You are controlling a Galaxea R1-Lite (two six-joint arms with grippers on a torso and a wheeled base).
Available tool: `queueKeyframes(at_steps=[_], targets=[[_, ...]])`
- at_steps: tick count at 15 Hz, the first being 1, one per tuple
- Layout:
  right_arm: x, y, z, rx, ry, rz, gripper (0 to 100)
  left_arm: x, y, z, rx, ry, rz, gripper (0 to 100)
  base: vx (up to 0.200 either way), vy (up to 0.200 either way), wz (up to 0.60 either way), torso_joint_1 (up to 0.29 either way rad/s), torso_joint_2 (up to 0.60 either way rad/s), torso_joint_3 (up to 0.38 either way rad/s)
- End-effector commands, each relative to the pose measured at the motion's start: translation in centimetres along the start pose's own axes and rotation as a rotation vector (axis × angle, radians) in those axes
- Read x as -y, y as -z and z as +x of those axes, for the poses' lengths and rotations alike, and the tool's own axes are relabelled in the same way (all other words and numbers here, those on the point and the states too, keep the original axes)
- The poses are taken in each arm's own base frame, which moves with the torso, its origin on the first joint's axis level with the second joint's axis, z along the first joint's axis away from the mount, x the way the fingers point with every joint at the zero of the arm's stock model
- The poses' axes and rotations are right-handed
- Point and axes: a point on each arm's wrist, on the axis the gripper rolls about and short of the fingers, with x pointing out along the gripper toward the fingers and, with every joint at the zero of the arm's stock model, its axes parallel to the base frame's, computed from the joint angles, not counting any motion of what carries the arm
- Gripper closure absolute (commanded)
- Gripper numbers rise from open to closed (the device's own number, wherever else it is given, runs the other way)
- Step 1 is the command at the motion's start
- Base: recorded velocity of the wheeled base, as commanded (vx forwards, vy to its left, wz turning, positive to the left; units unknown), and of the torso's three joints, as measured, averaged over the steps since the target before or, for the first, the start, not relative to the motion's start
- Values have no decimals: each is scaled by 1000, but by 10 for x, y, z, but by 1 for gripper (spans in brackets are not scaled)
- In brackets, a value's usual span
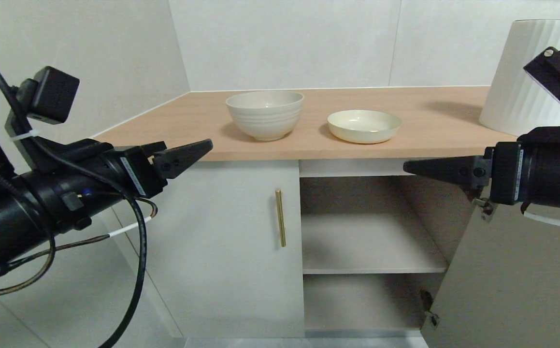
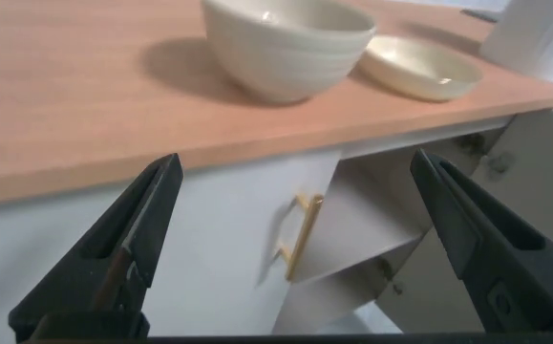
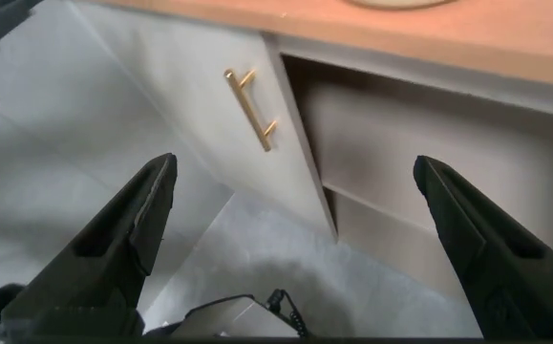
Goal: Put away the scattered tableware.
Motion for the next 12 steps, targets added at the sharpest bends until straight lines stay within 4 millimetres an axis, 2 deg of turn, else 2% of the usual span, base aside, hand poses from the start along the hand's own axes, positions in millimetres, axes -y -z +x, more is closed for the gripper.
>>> queueKeyframes(at_steps=[1,4,7,9,12], targets=[[-3,-10,-2,34,-9,-2,0,7,-10,-4,37,27,4,0,0,0,0,0,0,0],[0,-21,11,29,12,18,0,9,-23,3,31,27,3,0,0,0,0,0,0,0],[5,-29,18,42,37,24,0,8,-19,8,-4,24,-1,0,0,0,0,0,0,0],[8,-26,27,35,85,69,0,8,-21,8,-1,22,0,0,0,0,0,0,0,0],[11,-25,26,36,91,82,0,8,-19,8,-16,20,-2,0,200,0,0,-6,-1,1]])
